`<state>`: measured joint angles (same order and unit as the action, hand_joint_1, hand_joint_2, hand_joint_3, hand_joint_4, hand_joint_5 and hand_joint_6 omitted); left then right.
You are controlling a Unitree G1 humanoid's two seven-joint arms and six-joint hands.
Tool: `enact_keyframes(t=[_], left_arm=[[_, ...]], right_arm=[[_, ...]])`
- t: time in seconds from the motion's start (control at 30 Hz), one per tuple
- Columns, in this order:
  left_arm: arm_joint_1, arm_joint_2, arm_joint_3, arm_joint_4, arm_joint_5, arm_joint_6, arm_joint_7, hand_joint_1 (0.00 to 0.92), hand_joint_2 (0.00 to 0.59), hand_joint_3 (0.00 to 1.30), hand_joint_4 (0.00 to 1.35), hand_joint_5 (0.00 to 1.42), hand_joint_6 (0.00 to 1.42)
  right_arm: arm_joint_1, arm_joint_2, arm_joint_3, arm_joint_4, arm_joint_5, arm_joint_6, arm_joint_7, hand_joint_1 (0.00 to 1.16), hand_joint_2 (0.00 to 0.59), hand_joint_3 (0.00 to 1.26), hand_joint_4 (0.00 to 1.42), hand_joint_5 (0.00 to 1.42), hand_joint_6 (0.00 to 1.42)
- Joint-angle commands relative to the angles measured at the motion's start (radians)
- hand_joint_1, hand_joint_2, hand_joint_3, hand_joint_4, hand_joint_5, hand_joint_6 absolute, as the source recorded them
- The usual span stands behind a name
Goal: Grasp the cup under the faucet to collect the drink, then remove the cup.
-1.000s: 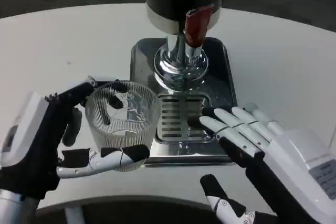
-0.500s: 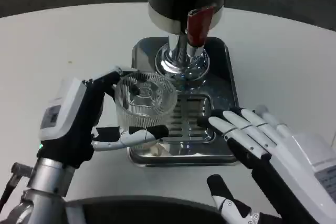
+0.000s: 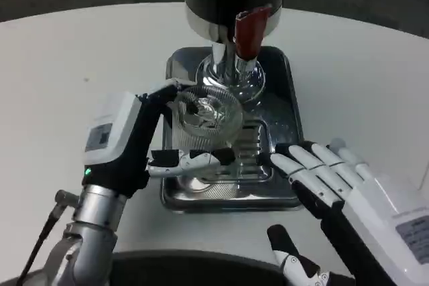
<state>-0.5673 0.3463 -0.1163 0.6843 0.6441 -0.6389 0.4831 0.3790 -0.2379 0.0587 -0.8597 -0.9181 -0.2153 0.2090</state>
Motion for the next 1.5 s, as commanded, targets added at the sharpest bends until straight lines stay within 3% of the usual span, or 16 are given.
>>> enact_keyframes(t=[0.03,0.47,0.87,0.93,1.07,1.2,1.3,1.5], left_arm=[[-0.064,-0.022,-0.034,0.077,0.016,-0.005,0.098,0.643,0.001,1.00,1.09,1.22,1.39],[-0.216,-0.080,-0.154,0.293,0.043,-0.004,0.201,0.645,0.000,1.00,1.09,1.22,1.39],[-0.211,-0.064,-0.213,0.335,0.043,0.010,0.251,0.643,0.000,0.98,1.04,1.19,1.34],[-0.204,-0.059,-0.216,0.332,0.043,0.014,0.259,0.639,0.003,0.93,0.98,1.14,1.28],[-0.197,-0.048,-0.226,0.335,0.038,0.016,0.233,0.523,0.030,0.62,0.62,0.92,1.05],[-0.197,-0.044,-0.228,0.340,0.028,0.013,0.210,0.408,0.047,0.38,0.39,0.73,0.79],[-0.193,-0.042,-0.228,0.330,0.027,0.005,0.208,0.368,0.058,0.28,0.30,0.65,0.65],[-0.182,-0.041,-0.217,0.324,0.008,-0.004,0.192,0.280,0.027,0.19,0.22,0.58,0.54]], right_arm=[[0.003,0.008,0.015,0.011,-0.013,-0.011,-0.023,0.36,0.530,0.17,0.10,0.09,0.05],[0.024,0.023,0.029,0.004,-0.034,-0.003,-0.033,0.36,0.530,0.17,0.10,0.09,0.06],[0.025,0.037,0.024,0.009,-0.035,-0.001,-0.039,0.36,0.530,0.17,0.10,0.10,0.08],[0.023,0.038,0.025,0.012,-0.034,0.001,-0.038,0.36,0.530,0.17,0.11,0.10,0.09],[0.017,0.042,0.027,0.013,-0.031,0.007,-0.032,0.36,0.530,0.17,0.11,0.10,0.09],[0.015,0.051,0.029,0.004,-0.034,0.016,-0.029,0.36,0.530,0.17,0.11,0.11,0.09],[0.026,0.051,0.029,0.006,-0.035,0.017,-0.029,0.36,0.530,0.17,0.11,0.11,0.09],[0.032,0.051,0.025,0.004,-0.036,0.017,-0.033,0.36,0.530,0.17,0.11,0.11,0.10]])
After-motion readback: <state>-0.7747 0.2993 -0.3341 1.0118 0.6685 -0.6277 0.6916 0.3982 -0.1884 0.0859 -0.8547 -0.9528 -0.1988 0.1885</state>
